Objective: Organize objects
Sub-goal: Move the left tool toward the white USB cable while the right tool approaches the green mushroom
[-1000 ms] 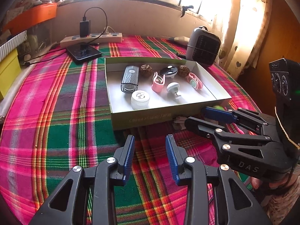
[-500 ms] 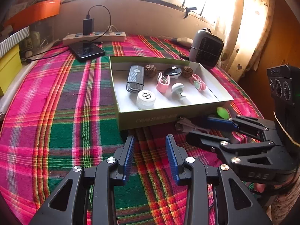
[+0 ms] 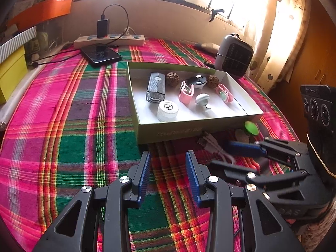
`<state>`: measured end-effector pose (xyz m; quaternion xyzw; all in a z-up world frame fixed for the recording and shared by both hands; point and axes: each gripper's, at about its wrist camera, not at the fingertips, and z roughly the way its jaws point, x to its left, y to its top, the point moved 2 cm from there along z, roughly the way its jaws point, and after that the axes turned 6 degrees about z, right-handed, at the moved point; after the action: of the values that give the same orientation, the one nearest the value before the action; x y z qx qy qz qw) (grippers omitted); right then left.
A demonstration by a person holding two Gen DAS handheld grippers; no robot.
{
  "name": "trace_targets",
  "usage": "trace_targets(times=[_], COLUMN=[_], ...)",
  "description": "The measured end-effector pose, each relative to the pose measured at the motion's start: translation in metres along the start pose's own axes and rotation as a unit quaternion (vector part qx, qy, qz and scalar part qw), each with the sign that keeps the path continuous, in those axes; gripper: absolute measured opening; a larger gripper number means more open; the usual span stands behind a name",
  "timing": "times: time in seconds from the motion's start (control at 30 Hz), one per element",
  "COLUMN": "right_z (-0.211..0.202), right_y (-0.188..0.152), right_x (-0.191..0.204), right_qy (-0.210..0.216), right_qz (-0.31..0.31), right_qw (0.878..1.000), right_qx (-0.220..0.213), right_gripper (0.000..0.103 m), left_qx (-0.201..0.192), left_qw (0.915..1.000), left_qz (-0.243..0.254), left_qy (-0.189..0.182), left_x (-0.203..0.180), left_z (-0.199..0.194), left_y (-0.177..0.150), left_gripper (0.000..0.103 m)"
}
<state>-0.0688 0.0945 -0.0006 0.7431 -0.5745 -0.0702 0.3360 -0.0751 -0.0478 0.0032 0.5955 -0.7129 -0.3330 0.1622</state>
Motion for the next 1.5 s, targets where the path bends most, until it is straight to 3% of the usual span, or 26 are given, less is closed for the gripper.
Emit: trace_targets(times=[0.13,0.2,0.47,0.67,0.8,1.23,1.5], right_z=[-0.003,-0.005,-0.033,-0.059,-0.056,-0.034,-0.026], right_y=[-0.005,-0.006,-0.015,-0.018,-0.015,-0.005,0.001], right_x=[0.002,0.001,-0.018,-0.045,-0.053,-0.055,-0.057], right_qy=[0.059,0.065,0.010,-0.057,-0.134,-0.111,-0.131], right_qz=[0.022,0.026,0.039,0.061,0.039,0.031,0.027], right_qw=[0.998,0.998,0.998,0.992,0.986,0.991,0.989], right_qx=[0.010,0.003,-0.038,-0.093,-0.095,-0.071,-0.059], right_gripper=[0.049,0.049,0.049,0.049,0.049,0.049,0.049], left_qx=[0.001,0.002,0.005,0.018,0.026,0.041,0.043], left_qw=[1.0000,1.0000,0.9998,0.9991,0.9984,0.9980,0.9976], left_qz=[-0.008,-0.007,-0.001,0.014,0.023,0.038,0.053], left_qy=[0.000,0.000,-0.017,-0.035,-0.043,-0.030,-0.011], left_x=[0.002,0.001,-0.008,-0.027,-0.038,-0.053,-0.059], left_z=[0.000,0.000,0.003,0.011,0.016,0.028,0.033], left_y=[0.001,0.001,0.005,0.005,0.003,0.003,0.006], left_gripper=[0.033,0.033,0.032,0.032,0.032,0.033,0.033])
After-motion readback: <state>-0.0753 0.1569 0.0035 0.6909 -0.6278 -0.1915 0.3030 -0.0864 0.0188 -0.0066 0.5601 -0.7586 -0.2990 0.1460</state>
